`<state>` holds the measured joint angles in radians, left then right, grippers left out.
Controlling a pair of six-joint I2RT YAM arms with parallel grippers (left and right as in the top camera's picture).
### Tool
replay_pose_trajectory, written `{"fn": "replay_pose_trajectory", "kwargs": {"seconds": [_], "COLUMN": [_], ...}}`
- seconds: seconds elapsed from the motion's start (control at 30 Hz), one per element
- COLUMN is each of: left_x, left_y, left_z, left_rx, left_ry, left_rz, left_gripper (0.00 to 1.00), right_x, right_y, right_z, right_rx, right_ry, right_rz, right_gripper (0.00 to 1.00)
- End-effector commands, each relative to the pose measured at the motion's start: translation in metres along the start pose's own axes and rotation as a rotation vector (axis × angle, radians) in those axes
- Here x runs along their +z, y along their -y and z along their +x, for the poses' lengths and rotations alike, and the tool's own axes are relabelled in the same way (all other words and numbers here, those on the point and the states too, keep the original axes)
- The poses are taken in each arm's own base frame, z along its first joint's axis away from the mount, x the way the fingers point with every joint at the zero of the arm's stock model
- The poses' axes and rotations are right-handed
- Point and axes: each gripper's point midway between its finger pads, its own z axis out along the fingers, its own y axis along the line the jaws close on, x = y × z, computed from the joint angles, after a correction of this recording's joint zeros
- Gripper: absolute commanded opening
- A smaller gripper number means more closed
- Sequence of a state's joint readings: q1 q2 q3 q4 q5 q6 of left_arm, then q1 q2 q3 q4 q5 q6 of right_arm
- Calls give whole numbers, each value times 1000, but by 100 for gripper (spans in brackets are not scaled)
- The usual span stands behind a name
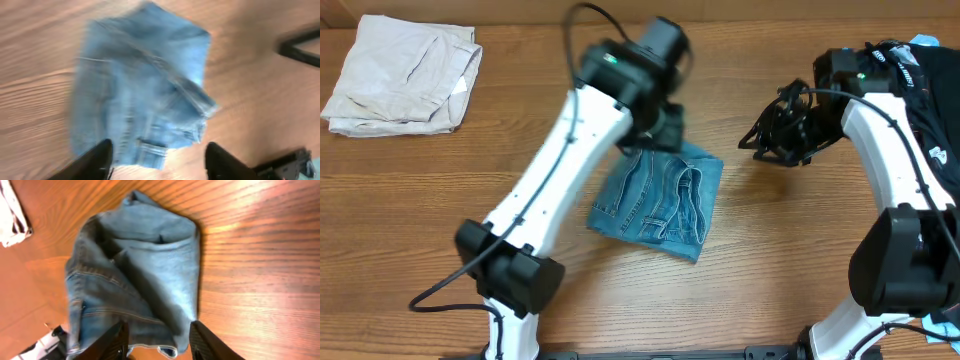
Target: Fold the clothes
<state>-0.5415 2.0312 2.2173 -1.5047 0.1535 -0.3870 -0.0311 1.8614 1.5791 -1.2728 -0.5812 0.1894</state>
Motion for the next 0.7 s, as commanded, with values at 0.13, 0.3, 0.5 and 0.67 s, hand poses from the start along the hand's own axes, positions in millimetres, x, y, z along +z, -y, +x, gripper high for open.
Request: {"fn": "replay_pose_trajectory", "kwargs": {"seconds": [0.13,0.3,0.5,0.67], "left_x": [-27,-35,-39,-34], "left_y": [-96,-139,-170,-183], "left_z": [-29,-29,-23,-12], "left_rx": [-221,-339,-400,-410], "left_ry": [57,46,38,-3], "left_rz": [-64,-67,-136,-205], "left_gripper": [84,100,100,100], "right_x": [-40,-35,-2,23], "right_y": [-51,-88,-112,-102], "right_z": [24,57,73,73], "right_rx": [-181,-291,-309,-213], "right_ry": [92,67,48,60], "right_rz": [-22,-40,-8,34], "right_gripper": [45,52,60,61]}}
